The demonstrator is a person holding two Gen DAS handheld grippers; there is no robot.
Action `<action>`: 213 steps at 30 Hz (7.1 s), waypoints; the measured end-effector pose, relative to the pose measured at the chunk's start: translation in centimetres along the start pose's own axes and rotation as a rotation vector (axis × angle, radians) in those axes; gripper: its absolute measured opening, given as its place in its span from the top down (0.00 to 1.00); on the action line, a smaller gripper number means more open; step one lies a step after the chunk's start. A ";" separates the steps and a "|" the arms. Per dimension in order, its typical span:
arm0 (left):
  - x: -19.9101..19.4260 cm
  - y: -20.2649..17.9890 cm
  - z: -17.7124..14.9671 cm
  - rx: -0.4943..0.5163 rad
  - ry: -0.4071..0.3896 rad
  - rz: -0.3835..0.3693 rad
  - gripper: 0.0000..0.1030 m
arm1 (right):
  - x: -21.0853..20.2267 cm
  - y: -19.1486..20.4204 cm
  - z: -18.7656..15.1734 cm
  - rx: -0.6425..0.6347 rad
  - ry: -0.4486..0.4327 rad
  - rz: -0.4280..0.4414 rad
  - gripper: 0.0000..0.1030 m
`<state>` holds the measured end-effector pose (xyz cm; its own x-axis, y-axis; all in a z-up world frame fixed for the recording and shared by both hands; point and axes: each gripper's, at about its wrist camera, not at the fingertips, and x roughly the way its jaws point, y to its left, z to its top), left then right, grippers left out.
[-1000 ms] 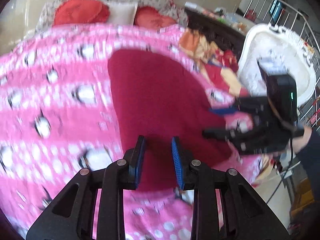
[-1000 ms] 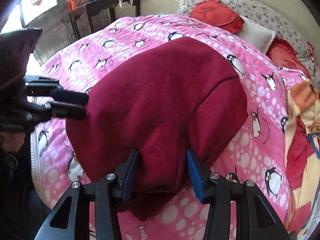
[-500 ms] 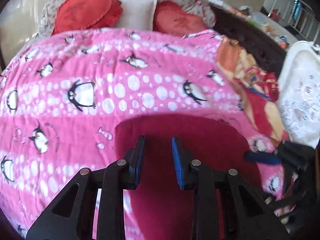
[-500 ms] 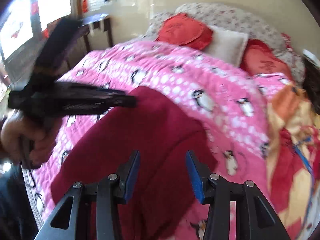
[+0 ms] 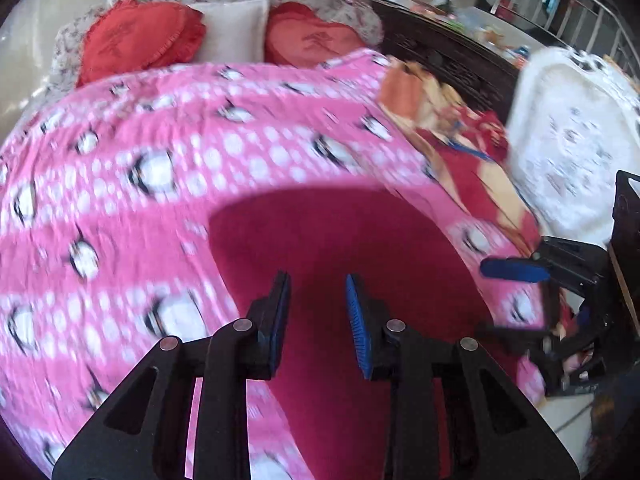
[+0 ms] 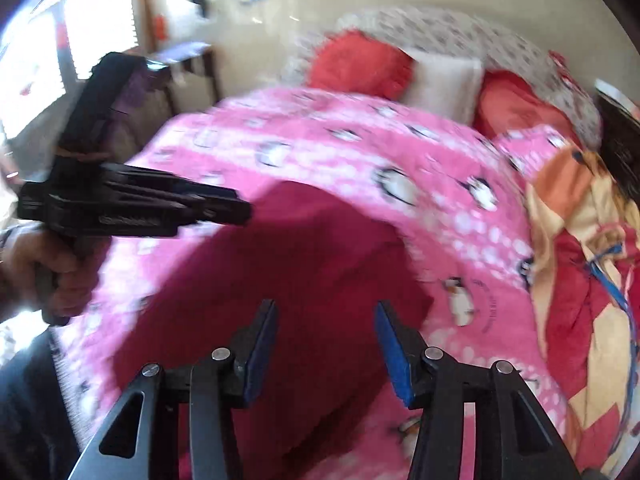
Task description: Fold small clothes
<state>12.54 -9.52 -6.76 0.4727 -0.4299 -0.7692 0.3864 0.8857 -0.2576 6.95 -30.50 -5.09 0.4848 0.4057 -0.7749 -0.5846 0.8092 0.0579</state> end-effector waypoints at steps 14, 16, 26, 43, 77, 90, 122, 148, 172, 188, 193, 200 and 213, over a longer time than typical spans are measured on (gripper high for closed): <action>-2.0 0.9 -3.7 -0.079 -0.085 -0.001 0.22 | -3.0 -2.6 -5.6 0.411 -0.133 0.094 0.22; -0.9 1.8 -4.6 -0.121 -0.037 -0.023 0.22 | -2.1 -4.7 -6.2 0.559 -0.159 0.125 0.22; 3.1 3.1 -5.6 -0.307 0.046 -0.259 0.22 | 5.8 -9.6 -7.8 0.886 -0.119 0.359 0.25; -5.1 4.5 -3.9 -0.199 -0.135 -0.077 0.55 | 3.5 -2.6 0.6 0.660 -0.244 0.405 0.67; 0.0 14.7 1.3 -0.213 -0.063 0.108 0.43 | 14.9 11.8 6.8 -0.216 0.097 0.048 0.65; 2.9 12.0 -0.9 -0.058 -0.126 0.323 0.31 | 15.1 11.0 5.5 -0.161 -0.076 0.085 0.63; -5.0 11.0 -7.4 -0.102 -0.201 0.223 0.31 | 11.0 10.9 8.6 -0.053 -0.036 -0.034 0.62; -1.3 12.5 -9.9 -0.207 -0.121 0.085 0.01 | 15.8 6.3 16.2 0.169 0.052 -0.053 0.61; -9.5 6.7 -12.4 -0.160 -0.061 0.319 0.01 | -0.1 15.4 1.7 0.211 -0.033 -0.197 0.54; -10.9 2.0 -10.4 -0.130 -0.051 0.472 0.01 | -4.4 14.9 -2.3 0.290 -0.073 -0.274 0.49; -11.0 1.3 -10.2 -0.119 -0.048 0.440 0.01 | -4.9 15.2 -1.6 0.274 -0.089 -0.278 0.49; -11.0 1.0 -10.1 -0.112 -0.046 0.427 0.01 | -5.6 15.7 -1.2 0.258 -0.103 -0.280 0.49; -11.0 0.8 -10.1 -0.112 -0.045 0.419 0.01 | -6.0 15.9 -0.8 0.270 -0.110 -0.277 0.49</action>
<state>-0.34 -2.36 -4.41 0.6050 -0.0341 -0.7955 0.0667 0.9977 0.0080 -5.80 -20.45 -0.04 0.6754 0.1876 -0.7132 -0.2371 0.9710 0.0308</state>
